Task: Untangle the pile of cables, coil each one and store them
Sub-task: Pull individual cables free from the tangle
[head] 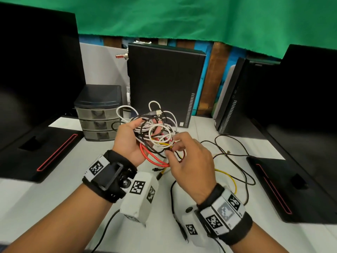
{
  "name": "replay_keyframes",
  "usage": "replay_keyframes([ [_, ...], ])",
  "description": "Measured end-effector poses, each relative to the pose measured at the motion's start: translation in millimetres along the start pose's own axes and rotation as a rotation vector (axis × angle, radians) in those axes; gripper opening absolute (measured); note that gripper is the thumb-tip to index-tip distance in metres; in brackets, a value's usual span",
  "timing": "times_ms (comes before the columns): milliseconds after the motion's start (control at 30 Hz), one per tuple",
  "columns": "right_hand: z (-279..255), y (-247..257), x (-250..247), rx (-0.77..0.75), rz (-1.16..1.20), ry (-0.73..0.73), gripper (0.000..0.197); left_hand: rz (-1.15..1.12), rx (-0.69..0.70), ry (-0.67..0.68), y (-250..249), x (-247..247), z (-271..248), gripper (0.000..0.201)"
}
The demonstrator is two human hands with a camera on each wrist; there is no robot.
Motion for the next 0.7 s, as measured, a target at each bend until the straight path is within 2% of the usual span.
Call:
replay_keyframes([
  [67, 3, 2, 1, 0.014, 0.037, -0.004, 0.036, -0.007, 0.001, -0.011, -3, -1, 1, 0.034],
  [300, 31, 8, -3, -0.097, 0.036, 0.057, 0.03, 0.058, 0.029, -0.025, -5, 0, 2, 0.042],
  [567, 90, -7, -34, -0.251, -0.197, -0.179, 0.02, 0.173, 0.224, -0.241, -10, -8, 14, 0.031],
  [633, 113, -15, -51, -0.23, -0.253, -0.228, 0.018, 0.214, 0.251, -0.3, -16, -13, 18, 0.028],
  [700, 139, -25, -74, -0.166, -0.277, -0.295, 0.023, 0.26, 0.267, -0.351, -23, -20, 23, 0.028],
])
Point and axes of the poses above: each hand's wrist, its own z-axis towards the middle knuckle, its own x-axis out of the palm, y = z × x, the point moved 2 cm from there along z, towards the middle knuckle, and after that the axes turned 12 degrees about -y, right-handed, at the moved point
